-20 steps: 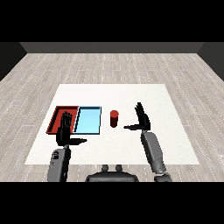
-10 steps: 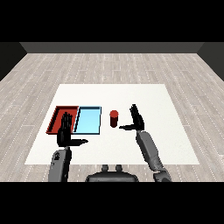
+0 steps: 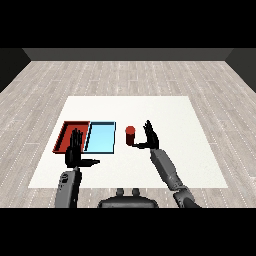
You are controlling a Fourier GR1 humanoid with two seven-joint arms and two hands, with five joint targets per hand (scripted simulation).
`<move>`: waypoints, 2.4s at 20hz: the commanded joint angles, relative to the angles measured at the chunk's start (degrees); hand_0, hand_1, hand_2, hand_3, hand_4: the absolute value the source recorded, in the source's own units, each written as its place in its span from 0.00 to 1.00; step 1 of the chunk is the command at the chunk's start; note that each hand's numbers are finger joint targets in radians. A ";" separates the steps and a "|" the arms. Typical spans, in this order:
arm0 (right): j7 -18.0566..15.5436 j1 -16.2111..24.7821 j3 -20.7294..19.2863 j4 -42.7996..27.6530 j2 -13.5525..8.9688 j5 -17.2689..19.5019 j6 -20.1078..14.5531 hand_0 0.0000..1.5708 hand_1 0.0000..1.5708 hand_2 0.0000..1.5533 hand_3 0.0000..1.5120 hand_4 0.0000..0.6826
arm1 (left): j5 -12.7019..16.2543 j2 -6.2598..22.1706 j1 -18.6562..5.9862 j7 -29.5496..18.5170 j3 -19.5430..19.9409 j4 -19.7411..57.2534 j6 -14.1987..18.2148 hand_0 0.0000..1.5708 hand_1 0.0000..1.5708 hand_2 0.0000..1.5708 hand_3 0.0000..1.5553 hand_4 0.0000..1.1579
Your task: Pick the red can and put it in the red box
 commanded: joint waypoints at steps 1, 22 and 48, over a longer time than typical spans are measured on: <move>0.37 -2.80 -0.55 2.53 0.01 -1.22 1.24 0.00 0.00 0.00 0.00 0.00 | 2.82 2.44 -1.56 1.62 2.65 -0.11 -2.10 0.00 0.00 0.00 0.00 0.00; -7.99 -12.51 13.57 20.35 0.01 -19.89 -2.45 0.00 0.00 0.00 0.00 0.00 | 1.07 0.10 1.49 3.75 -1.63 -5.48 0.35 0.00 0.00 0.00 0.00 0.00; -6.64 -20.03 25.62 22.62 0.01 -33.00 -6.47 0.00 0.00 0.00 0.00 0.00 | 1.04 -0.71 -4.27 1.51 -0.04 0.18 2.00 0.00 0.00 0.00 0.00 0.00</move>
